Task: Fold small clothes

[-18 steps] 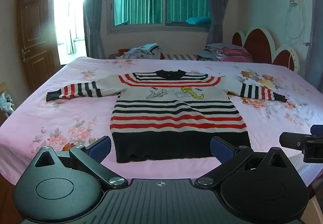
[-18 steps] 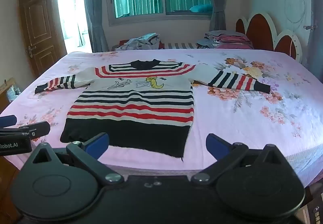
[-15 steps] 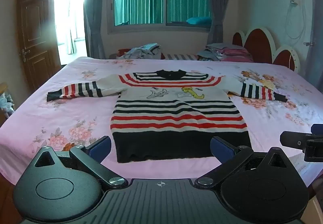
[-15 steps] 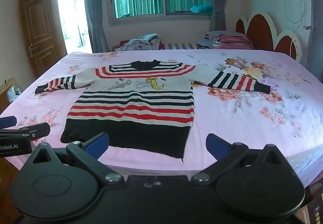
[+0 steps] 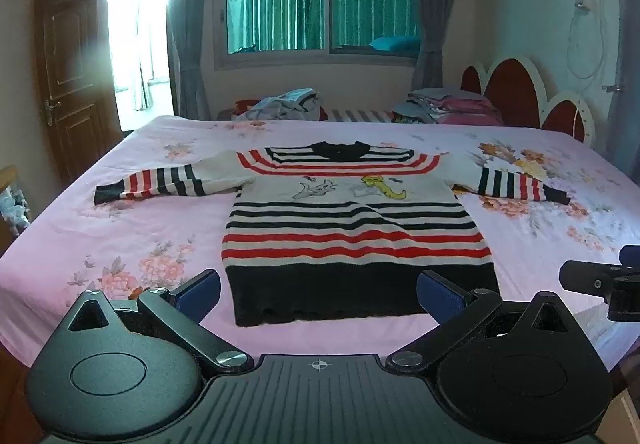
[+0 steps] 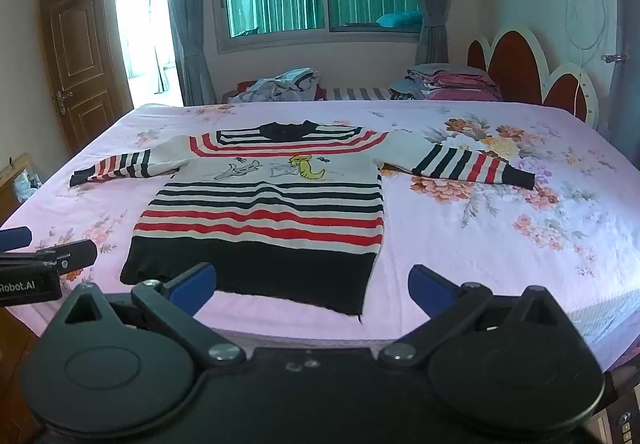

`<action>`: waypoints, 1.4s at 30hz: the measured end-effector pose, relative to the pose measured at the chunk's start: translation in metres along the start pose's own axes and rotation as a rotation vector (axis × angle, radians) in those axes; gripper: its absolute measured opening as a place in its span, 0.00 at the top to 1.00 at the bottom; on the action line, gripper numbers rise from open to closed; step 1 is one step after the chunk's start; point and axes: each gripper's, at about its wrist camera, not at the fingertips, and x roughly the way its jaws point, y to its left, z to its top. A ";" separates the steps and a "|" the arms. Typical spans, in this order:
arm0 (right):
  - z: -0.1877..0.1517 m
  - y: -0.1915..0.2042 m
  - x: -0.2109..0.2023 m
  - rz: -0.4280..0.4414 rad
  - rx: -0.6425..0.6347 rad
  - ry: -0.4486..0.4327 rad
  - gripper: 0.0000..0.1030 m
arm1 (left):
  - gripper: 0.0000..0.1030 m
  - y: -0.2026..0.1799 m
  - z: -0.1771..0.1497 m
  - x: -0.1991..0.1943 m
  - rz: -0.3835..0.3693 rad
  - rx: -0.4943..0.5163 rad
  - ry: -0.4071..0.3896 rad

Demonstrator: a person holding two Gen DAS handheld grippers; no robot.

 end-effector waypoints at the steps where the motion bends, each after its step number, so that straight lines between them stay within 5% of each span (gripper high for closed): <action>1: 0.000 0.000 0.000 -0.001 -0.001 -0.001 0.00 | 0.00 0.000 0.000 0.001 -0.003 0.002 0.002; 42: 0.002 0.000 0.000 -0.004 -0.006 0.001 0.00 | 0.00 0.006 -0.001 0.001 0.012 0.005 -0.005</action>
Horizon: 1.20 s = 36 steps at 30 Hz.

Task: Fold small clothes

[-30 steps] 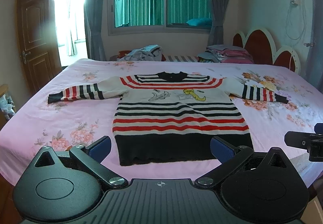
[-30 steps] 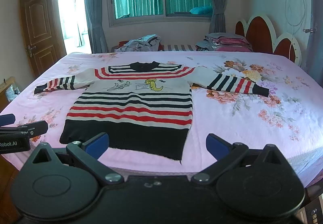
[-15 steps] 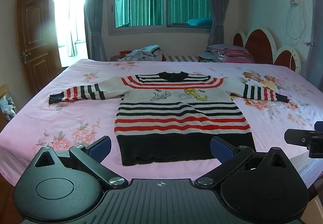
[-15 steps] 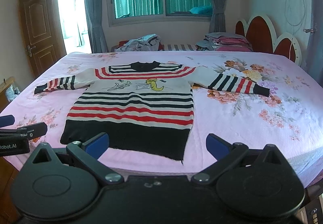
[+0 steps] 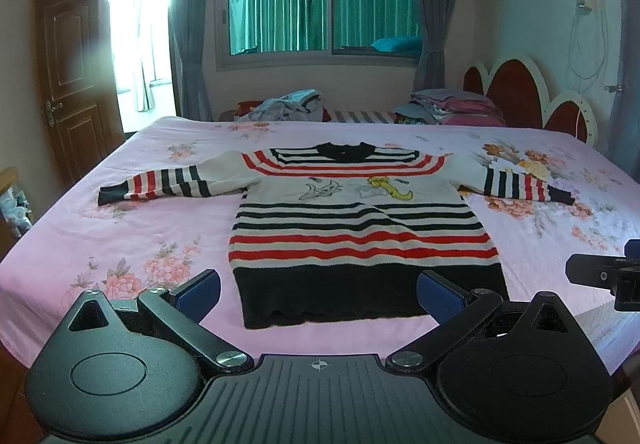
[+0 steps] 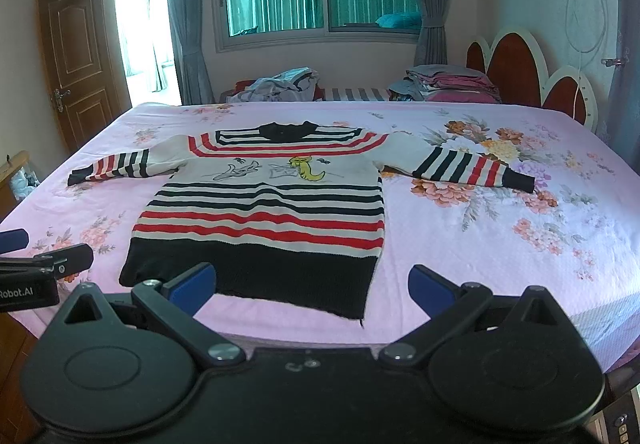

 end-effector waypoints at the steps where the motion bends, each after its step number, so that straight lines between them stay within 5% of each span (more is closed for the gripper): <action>1: 0.000 0.000 0.000 0.001 0.001 0.000 0.00 | 0.00 0.000 0.000 0.000 0.000 -0.001 0.000; 36: -0.001 0.001 0.002 0.002 0.002 0.003 0.00 | 0.00 0.003 -0.003 0.003 0.011 -0.007 0.001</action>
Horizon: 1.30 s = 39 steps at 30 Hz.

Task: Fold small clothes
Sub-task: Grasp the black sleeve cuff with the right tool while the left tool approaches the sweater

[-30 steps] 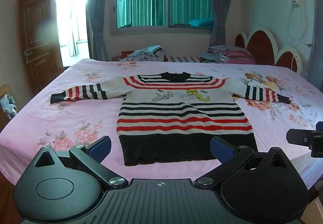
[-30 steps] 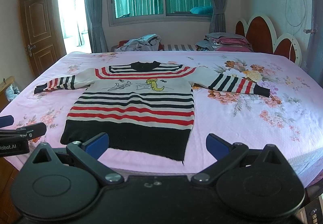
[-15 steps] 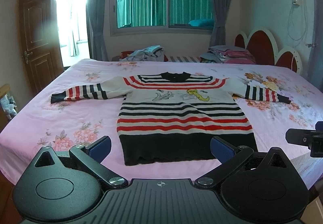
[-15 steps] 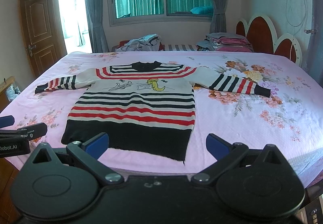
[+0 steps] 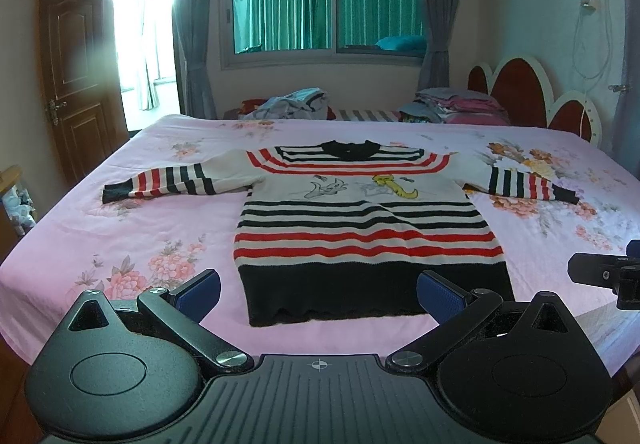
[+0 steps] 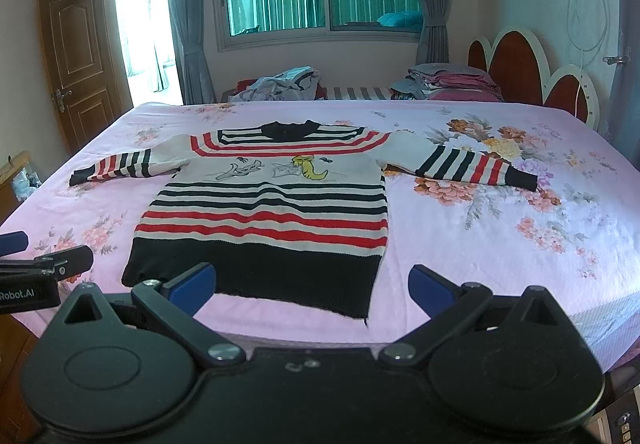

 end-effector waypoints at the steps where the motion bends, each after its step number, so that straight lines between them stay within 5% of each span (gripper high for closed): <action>1: 0.000 0.000 0.000 0.000 0.000 0.001 0.00 | 0.00 0.000 0.000 0.000 0.000 0.000 0.002; 13: 0.009 -0.006 0.022 -0.038 0.036 0.000 0.00 | 0.00 0.000 0.012 0.032 0.010 0.002 0.033; 32: 0.076 -0.027 0.106 -0.160 0.124 -0.023 0.00 | 0.00 -0.014 0.084 0.151 -0.097 0.099 0.038; 39: 0.093 -0.033 0.138 -0.180 0.167 -0.038 0.01 | 0.00 -0.006 0.094 0.197 -0.189 0.099 0.078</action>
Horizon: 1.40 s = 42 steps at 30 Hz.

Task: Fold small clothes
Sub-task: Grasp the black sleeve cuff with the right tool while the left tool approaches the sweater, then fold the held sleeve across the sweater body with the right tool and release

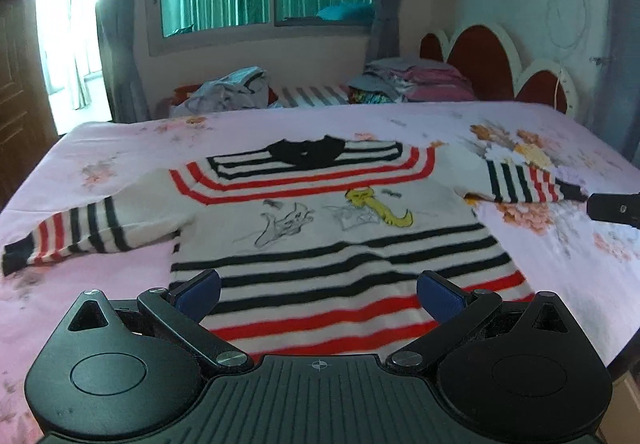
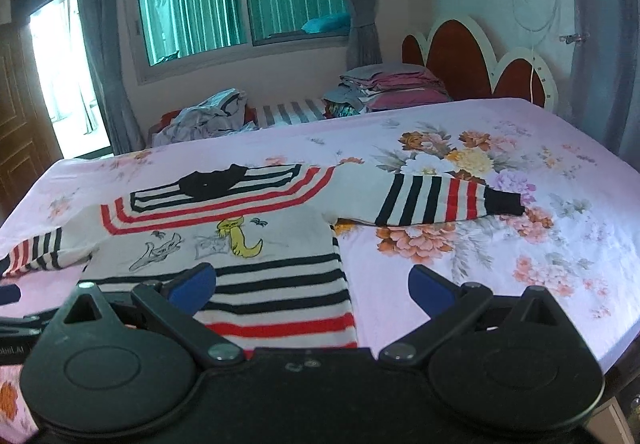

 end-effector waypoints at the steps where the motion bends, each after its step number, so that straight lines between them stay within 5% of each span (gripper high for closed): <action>1: 0.001 -0.002 0.003 -0.002 0.002 0.004 0.02 | 0.00 0.000 0.001 0.002 -0.015 -0.008 -0.013; 7: 0.013 -0.040 0.022 -0.068 0.069 -0.019 0.11 | 0.00 -0.015 0.013 0.034 -0.061 -0.043 -0.038; 11: 0.021 -0.084 0.042 -0.120 0.149 -0.033 0.19 | 0.00 -0.032 0.028 0.054 -0.171 -0.035 -0.056; 20: 0.045 -0.192 0.133 -0.144 0.336 -0.004 0.45 | 0.00 -0.091 0.075 0.135 -0.095 -0.034 0.012; 28: 0.041 -0.290 0.230 -0.140 0.568 0.087 0.55 | 0.00 -0.150 0.103 0.201 -0.021 0.026 0.098; 37: 0.031 -0.317 0.278 -0.121 0.680 0.105 0.61 | 0.00 -0.156 0.112 0.232 0.043 0.004 0.163; 42: 0.034 -0.319 0.284 -0.173 0.647 0.118 0.86 | 0.00 -0.135 0.114 0.244 0.088 -0.003 0.200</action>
